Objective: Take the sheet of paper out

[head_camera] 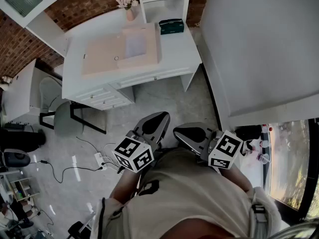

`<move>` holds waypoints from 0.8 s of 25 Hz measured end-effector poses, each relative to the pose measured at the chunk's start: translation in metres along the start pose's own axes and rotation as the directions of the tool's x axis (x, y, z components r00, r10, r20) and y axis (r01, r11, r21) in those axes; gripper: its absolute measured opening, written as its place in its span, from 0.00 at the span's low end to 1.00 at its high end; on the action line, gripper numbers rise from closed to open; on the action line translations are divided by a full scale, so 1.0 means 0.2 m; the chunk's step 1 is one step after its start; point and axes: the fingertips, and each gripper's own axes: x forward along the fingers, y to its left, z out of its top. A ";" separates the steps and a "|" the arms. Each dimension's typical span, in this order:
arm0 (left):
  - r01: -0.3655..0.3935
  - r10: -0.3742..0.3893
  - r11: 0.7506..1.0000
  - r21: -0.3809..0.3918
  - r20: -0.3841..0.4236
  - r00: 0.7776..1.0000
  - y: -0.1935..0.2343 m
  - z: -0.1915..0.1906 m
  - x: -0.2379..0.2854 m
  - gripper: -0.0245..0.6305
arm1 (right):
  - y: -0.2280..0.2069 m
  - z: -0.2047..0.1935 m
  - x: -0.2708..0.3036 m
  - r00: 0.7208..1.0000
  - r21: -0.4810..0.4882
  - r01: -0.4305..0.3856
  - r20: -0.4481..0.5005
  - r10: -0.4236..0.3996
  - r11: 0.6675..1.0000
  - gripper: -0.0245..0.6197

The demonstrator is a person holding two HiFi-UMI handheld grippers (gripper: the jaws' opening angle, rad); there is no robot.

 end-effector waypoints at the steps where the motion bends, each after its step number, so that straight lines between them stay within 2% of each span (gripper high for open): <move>1: 0.012 -0.012 1.000 0.012 0.002 1.000 -0.05 0.01 0.03 0.07 | -0.02 0.00 -0.04 1.000 0.011 0.008 0.012 -0.008 1.000 0.07; 7: 0.073 -0.075 0.987 0.141 0.010 0.997 -0.31 0.00 0.13 0.06 | -0.06 0.02 -0.24 0.999 0.018 0.001 0.040 -0.002 1.000 0.07; 10: 0.048 -0.052 0.979 0.197 0.018 0.998 -0.38 -0.03 0.14 0.06 | -0.06 0.02 -0.30 0.999 0.008 -0.011 0.047 0.011 1.000 0.07; 15: -0.083 0.074 0.986 0.144 0.063 0.995 -0.34 -0.05 0.10 0.06 | -0.06 0.00 -0.36 0.999 -0.033 -0.024 0.043 0.025 0.999 0.07; 20: -0.160 0.152 0.980 0.114 0.079 0.985 -0.30 -0.05 0.07 0.06 | -0.08 0.02 -0.38 1.000 -0.159 -0.002 0.014 0.004 0.987 0.07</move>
